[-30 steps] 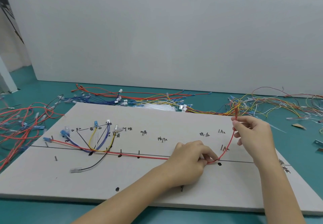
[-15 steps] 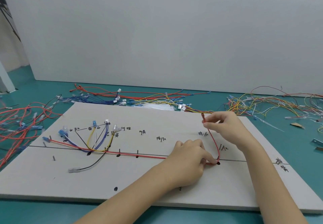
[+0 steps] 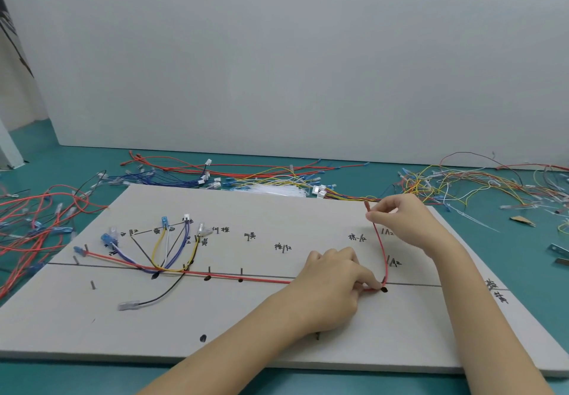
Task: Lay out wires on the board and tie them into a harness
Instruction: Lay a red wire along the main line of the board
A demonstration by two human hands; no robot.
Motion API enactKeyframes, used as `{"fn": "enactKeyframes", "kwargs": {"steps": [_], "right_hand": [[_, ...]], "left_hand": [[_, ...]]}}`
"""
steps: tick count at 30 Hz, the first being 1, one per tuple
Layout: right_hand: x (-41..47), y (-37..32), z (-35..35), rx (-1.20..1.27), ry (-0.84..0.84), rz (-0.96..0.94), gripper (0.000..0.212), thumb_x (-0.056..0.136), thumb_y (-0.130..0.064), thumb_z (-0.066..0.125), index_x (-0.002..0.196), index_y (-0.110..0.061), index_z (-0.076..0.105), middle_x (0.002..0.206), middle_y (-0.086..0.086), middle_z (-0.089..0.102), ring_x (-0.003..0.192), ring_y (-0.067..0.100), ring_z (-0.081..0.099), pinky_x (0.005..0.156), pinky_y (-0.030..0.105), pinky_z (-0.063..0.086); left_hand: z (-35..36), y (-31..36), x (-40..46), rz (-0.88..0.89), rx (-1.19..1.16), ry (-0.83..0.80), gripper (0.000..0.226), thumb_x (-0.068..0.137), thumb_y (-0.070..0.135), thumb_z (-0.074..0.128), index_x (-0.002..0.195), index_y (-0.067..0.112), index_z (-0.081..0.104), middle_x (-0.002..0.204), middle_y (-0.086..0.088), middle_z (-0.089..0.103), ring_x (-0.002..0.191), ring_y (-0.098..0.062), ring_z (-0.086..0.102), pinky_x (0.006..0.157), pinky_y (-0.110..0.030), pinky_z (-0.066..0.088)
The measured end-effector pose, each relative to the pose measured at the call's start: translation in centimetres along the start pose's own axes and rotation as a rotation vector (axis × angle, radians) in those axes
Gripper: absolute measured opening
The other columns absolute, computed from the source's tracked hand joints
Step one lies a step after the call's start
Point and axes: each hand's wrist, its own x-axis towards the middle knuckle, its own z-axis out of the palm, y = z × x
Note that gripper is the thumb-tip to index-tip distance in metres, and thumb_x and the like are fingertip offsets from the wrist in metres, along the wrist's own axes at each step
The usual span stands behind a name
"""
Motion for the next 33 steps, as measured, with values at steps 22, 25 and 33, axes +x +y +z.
{"fn": "enactKeyframes", "kwargs": {"steps": [22, 25, 33], "right_hand": [[1.6, 3.2, 0.3, 0.121, 0.105, 0.219, 0.008, 0.085, -0.02, 0.074, 0.083, -0.012, 0.076, 0.092, 0.008, 0.069, 0.088, 0.022, 0.056, 0.077, 0.032, 0.044], [1.5, 3.2, 0.4, 0.122, 0.111, 0.226, 0.006, 0.082, -0.018, 0.076, 0.078, -0.014, 0.076, 0.09, 0.008, 0.07, 0.088, 0.024, 0.057, 0.076, 0.03, 0.043], [2.1, 3.7, 1.0, 0.092, 0.174, 0.285, 0.013, 0.077, -0.02, 0.08, 0.071, -0.011, 0.074, 0.08, 0.005, 0.069, 0.072, 0.018, 0.056, 0.061, 0.027, 0.042]], "left_hand": [[0.3, -0.3, 0.0, 0.023, 0.004, 0.027, 0.04, 0.1, 0.016, 0.04, 0.126, 0.037, 0.061, 0.109, 0.003, 0.048, 0.107, -0.019, 0.044, 0.095, -0.035, 0.028], [0.3, -0.3, 0.0, 0.028, 0.012, 0.031, 0.039, 0.1, 0.017, 0.04, 0.126, 0.037, 0.061, 0.11, 0.002, 0.049, 0.108, -0.019, 0.044, 0.096, -0.036, 0.029], [-0.7, -1.1, -0.2, 0.024, -0.055, 0.133, 0.022, 0.092, 0.033, 0.06, 0.112, 0.032, 0.069, 0.097, 0.011, 0.048, 0.1, -0.012, 0.047, 0.092, -0.031, 0.032]]}}
